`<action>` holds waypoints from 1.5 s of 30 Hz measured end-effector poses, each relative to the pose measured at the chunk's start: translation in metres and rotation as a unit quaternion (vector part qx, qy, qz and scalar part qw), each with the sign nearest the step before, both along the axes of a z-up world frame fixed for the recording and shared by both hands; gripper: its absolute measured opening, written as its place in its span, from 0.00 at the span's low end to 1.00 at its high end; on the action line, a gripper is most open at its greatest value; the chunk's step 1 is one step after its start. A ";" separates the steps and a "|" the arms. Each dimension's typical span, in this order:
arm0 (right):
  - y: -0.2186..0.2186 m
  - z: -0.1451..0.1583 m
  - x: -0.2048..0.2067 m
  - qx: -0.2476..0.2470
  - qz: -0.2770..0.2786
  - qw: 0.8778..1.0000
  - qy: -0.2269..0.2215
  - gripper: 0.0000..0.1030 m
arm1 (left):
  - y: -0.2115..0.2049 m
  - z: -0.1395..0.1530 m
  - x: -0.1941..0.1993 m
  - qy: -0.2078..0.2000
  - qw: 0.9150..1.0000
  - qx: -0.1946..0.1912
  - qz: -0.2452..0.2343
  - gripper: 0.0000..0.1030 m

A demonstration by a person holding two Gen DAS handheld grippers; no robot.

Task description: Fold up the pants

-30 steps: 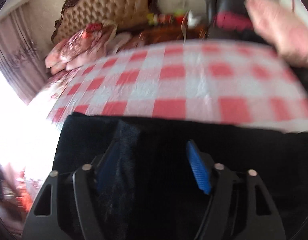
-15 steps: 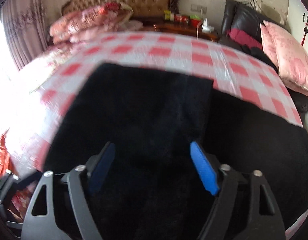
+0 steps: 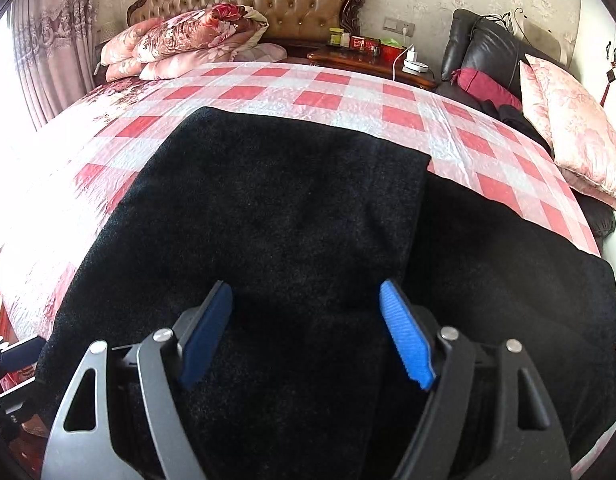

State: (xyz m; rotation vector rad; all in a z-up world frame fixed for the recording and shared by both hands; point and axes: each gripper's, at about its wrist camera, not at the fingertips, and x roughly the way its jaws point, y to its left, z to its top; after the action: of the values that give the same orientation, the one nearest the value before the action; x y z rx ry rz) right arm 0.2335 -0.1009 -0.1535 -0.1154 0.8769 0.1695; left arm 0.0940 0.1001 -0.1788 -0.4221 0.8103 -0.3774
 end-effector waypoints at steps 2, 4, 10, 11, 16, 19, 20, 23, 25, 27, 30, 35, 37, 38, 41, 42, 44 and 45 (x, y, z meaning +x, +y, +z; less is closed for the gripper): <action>0.000 0.000 0.000 0.000 0.000 1.000 0.000 0.75 | 0.003 -0.001 0.000 0.009 1.000 -0.026 -0.001 0.51; 0.000 0.000 0.000 0.000 0.000 1.000 0.000 0.75 | 0.006 -0.004 0.000 0.024 0.998 -0.062 -0.004 0.46; 0.000 0.000 -0.001 0.003 0.002 1.000 -0.003 0.75 | 0.031 -0.023 0.000 0.071 0.976 -0.203 0.023 0.42; 0.000 0.000 -0.001 0.002 0.002 1.000 -0.003 0.75 | 0.035 -0.026 0.000 0.077 0.971 -0.223 0.026 0.42; 0.001 -0.001 -0.001 0.005 0.004 1.000 -0.002 0.77 | 0.038 -0.036 -0.007 0.094 0.957 -0.274 0.027 0.39; 0.001 -0.001 -0.002 0.004 0.005 1.000 -0.001 0.78 | 0.035 -0.050 -0.006 0.122 0.935 -0.333 0.013 0.39; 0.001 -0.001 -0.002 0.005 0.005 1.000 -0.001 0.78 | 0.036 -0.052 -0.007 0.123 0.930 -0.345 0.016 0.39; 0.000 -0.001 -0.002 0.005 0.006 1.000 -0.001 0.79 | 0.034 -0.050 -0.005 0.121 0.932 -0.341 0.019 0.39; 0.000 0.000 -0.001 0.004 0.006 1.000 0.004 0.79 | 0.027 -0.044 0.001 0.118 0.943 -0.309 0.023 0.12; 0.000 0.005 0.004 -0.002 -0.001 1.000 0.029 0.79 | 0.019 -0.030 0.002 0.100 0.961 -0.257 0.026 0.09; 0.002 0.034 0.007 0.046 0.017 0.998 0.043 0.80 | 0.007 -0.009 -0.001 0.063 0.980 -0.190 0.017 0.08; 0.054 0.071 0.036 0.039 0.086 0.993 0.070 0.88 | -0.011 0.017 -0.006 0.021 0.992 -0.123 0.010 0.07; 0.076 0.074 0.052 0.030 0.102 0.990 0.088 0.88 | -0.021 0.031 -0.009 -0.004 0.997 -0.080 0.000 0.07; 0.094 0.073 0.066 0.008 0.116 0.988 0.103 0.88 | -0.027 0.038 -0.009 -0.017 0.998 -0.064 -0.005 0.07; 0.133 0.063 0.092 -0.048 0.126 0.983 0.127 0.88 | -0.039 0.049 -0.012 -0.043 0.999 -0.027 -0.016 0.07; 0.143 0.057 0.096 -0.063 0.135 0.979 0.138 0.87 | -0.041 0.054 -0.012 -0.051 0.998 -0.021 -0.019 0.07; 0.165 0.042 0.107 -0.119 0.141 0.972 0.145 0.84 | -0.044 0.060 -0.011 -0.061 0.998 -0.012 -0.027 0.07; 0.170 0.035 0.110 -0.139 0.139 0.970 0.146 0.77 | -0.047 0.062 -0.009 -0.066 0.997 -0.007 -0.029 0.07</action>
State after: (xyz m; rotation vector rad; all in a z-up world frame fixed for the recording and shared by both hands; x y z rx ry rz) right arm 0.3433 0.0689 -0.1189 -0.4874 1.1736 0.3310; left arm 0.0852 0.0536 -0.1164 -0.3835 0.6935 -0.4615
